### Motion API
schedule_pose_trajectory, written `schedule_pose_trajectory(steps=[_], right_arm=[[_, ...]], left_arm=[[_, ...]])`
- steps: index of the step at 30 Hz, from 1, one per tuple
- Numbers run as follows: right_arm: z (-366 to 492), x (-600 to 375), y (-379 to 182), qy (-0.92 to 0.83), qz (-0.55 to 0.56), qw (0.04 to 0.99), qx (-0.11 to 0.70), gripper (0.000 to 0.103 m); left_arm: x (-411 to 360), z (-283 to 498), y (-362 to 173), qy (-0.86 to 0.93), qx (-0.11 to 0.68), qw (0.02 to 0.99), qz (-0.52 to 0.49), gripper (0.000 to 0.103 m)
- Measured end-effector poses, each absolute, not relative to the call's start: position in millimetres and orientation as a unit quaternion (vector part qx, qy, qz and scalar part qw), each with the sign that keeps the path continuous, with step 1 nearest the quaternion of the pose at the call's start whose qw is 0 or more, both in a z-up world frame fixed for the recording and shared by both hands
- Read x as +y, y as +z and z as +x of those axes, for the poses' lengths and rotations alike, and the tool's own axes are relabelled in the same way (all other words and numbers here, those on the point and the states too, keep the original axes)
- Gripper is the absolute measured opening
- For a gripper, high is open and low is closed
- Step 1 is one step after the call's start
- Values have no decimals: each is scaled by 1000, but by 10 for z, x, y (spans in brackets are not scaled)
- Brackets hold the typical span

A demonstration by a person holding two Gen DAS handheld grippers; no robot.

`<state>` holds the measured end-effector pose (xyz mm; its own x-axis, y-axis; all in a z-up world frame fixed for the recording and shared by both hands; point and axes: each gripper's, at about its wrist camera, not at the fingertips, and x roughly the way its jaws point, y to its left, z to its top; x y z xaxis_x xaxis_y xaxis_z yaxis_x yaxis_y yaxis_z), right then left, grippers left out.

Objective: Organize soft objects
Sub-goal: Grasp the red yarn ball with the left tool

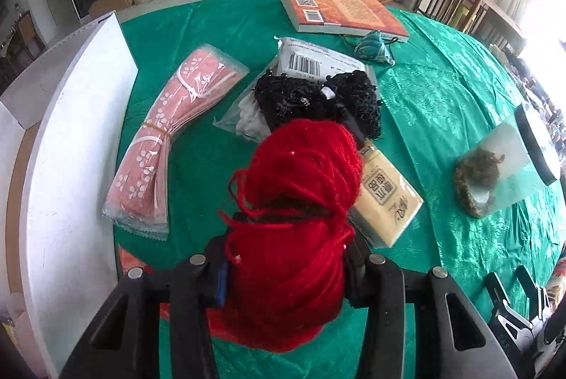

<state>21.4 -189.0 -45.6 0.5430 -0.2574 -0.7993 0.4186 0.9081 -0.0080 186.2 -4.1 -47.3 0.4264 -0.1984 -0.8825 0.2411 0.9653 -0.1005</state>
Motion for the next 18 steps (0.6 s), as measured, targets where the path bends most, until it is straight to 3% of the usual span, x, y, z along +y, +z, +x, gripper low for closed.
schedule_pose_trajectory(steps=[5,12,18], right_arm=[[211,-1891,-461,-192,93,874,436,95],[193,-1890,-444,-184,97,876,434,95],[319,-1509,-227,-10,103,906,410,95]], left_arm=[[-153,1264,-235,-184,498,847,24,46],[-100,465,-616,-190,522,831,31,47],[121,216,-657,-178,513,840,20,47]])
